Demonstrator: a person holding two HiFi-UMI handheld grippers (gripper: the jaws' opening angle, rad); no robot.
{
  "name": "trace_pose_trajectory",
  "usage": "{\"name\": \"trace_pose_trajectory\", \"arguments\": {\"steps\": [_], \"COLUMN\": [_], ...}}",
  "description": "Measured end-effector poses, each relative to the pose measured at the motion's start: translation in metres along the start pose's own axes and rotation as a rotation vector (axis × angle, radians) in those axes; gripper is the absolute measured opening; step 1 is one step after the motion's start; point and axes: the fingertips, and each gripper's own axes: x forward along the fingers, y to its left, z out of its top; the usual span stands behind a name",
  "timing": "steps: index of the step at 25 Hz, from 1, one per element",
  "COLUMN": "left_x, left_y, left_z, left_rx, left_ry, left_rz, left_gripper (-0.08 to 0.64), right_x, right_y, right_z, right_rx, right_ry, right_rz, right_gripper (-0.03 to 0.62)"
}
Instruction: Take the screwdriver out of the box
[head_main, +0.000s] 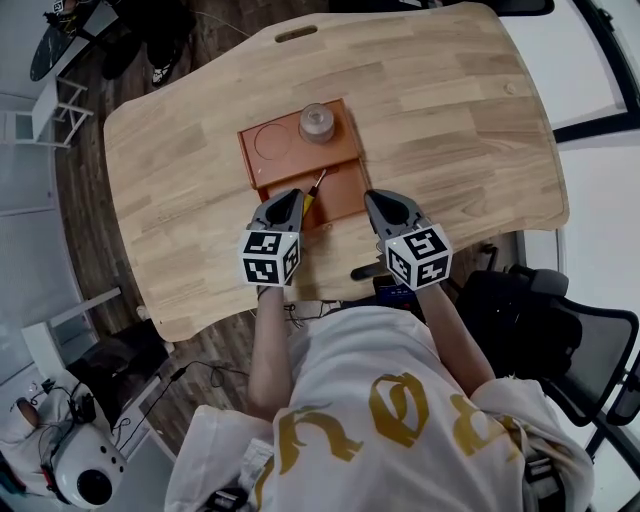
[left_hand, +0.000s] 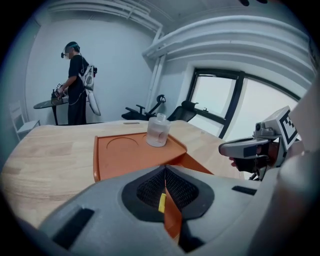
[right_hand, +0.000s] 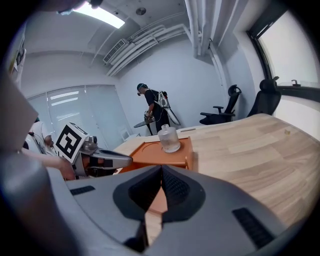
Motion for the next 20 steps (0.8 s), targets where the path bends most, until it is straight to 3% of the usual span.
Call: {"name": "trace_pose_trajectory", "arguments": {"steps": [8, 20], "left_x": [0.022, 0.04], "left_y": [0.004, 0.006], "left_z": [-0.026, -0.04], "left_rx": [-0.012, 0.013], "left_ry": [0.159, 0.278], "left_rz": [-0.009, -0.036], "left_gripper": [0.011, 0.012], "right_x": [0.017, 0.037], "right_y": [-0.01, -0.014], "right_z": [-0.019, -0.026], "right_rx": [0.019, 0.029], "right_ry": [0.099, 0.177], "right_rz": [0.034, 0.083], "right_gripper": [0.011, 0.012]}}
